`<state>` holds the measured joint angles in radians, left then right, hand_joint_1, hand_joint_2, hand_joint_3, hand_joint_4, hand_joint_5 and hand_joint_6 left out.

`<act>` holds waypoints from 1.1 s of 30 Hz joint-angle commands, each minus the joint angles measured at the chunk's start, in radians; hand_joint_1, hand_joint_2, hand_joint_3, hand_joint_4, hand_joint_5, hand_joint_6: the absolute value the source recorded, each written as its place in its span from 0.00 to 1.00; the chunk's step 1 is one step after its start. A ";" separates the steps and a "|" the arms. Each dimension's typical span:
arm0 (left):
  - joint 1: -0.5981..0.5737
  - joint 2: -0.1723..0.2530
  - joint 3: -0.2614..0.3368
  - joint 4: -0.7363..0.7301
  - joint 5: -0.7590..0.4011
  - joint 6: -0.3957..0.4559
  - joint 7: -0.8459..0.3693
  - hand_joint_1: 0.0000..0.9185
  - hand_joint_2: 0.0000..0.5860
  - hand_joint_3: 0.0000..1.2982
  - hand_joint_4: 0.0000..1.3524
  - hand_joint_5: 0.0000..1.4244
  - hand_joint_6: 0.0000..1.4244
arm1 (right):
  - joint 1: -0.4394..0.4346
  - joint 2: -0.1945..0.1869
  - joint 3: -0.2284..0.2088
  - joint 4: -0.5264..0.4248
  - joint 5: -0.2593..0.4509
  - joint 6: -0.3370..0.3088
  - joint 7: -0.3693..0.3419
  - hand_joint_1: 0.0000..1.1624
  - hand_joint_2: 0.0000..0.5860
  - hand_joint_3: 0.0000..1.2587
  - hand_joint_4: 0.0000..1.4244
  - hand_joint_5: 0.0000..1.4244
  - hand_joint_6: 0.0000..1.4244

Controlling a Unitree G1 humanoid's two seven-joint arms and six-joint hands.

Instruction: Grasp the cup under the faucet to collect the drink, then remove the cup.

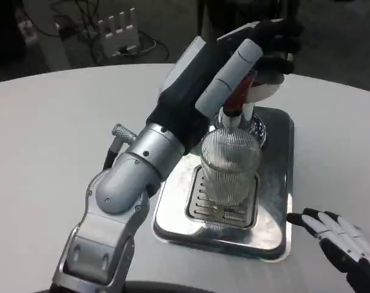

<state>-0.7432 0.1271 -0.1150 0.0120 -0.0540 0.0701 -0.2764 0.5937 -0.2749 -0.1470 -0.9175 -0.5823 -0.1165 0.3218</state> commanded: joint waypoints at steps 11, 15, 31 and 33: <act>0.000 0.012 -0.057 0.002 0.088 -0.089 -0.033 0.00 0.19 0.26 0.22 0.27 0.25 | -0.004 -0.001 -0.005 -0.007 0.009 -0.008 -0.007 0.54 0.73 0.09 0.03 0.00 0.00; 0.001 0.031 -0.074 -0.008 0.123 -0.106 -0.040 0.00 0.19 0.25 0.20 0.24 0.23 | -0.010 -0.001 -0.002 -0.004 0.006 -0.006 -0.006 0.54 0.73 0.09 0.04 0.00 0.00; 0.010 0.098 -0.125 0.005 0.269 -0.229 -0.036 0.00 0.19 0.22 0.16 0.21 0.19 | -0.023 0.000 0.008 0.006 0.001 0.000 -0.005 0.55 0.73 0.09 0.04 0.00 0.00; 0.011 0.099 -0.127 0.007 0.281 -0.239 -0.033 0.00 0.19 0.22 0.16 0.21 0.19 | -0.024 0.000 0.010 0.008 0.001 0.000 -0.005 0.55 0.73 0.09 0.04 0.00 0.00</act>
<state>-0.7416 0.2275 -0.2195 0.0176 0.2086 -0.1248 -0.3031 0.5653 -0.2763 -0.1408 -0.9126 -0.5818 -0.1162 0.3217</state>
